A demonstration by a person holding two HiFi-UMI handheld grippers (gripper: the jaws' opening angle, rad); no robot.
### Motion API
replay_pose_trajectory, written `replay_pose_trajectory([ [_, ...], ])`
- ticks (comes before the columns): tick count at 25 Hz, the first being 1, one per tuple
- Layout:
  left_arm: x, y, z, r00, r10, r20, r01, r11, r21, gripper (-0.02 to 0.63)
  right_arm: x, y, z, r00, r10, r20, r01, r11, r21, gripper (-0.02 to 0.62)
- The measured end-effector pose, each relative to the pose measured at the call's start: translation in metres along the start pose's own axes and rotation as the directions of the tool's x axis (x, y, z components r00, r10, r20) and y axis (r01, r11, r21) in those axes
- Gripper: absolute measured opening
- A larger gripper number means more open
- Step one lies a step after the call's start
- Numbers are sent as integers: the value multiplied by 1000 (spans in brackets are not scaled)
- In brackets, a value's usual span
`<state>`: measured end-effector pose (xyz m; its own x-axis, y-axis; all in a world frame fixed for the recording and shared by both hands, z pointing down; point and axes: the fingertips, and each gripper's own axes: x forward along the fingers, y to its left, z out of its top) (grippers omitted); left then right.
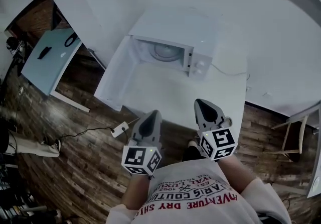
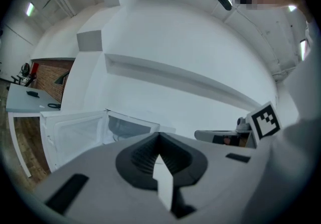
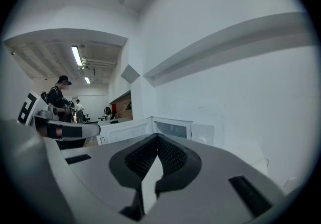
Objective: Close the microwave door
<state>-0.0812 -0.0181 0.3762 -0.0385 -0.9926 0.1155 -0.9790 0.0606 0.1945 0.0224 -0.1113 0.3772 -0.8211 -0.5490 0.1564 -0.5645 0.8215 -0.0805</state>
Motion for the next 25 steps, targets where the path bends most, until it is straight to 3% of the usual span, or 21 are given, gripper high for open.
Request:
replay_pose_trajectory([
  [6, 47, -2, 12, 997, 77, -1, -77, 989, 127, 2, 53, -46, 19, 999, 45, -16, -46, 999, -25, 12],
  [14, 107, 12, 8, 986, 167, -22, -165, 983, 87, 2, 109, -102, 21, 997, 45, -60, -47, 999, -26, 12],
  [19, 129, 36, -3, 982, 177, -60, -174, 983, 50, 2, 141, -119, 19, 998, 5, -61, -9, 998, -60, 12],
  [25, 142, 69, -2, 981, 177, -84, -175, 984, 35, 2, 172, -135, 16, 994, -61, -88, 59, 998, -30, 12],
])
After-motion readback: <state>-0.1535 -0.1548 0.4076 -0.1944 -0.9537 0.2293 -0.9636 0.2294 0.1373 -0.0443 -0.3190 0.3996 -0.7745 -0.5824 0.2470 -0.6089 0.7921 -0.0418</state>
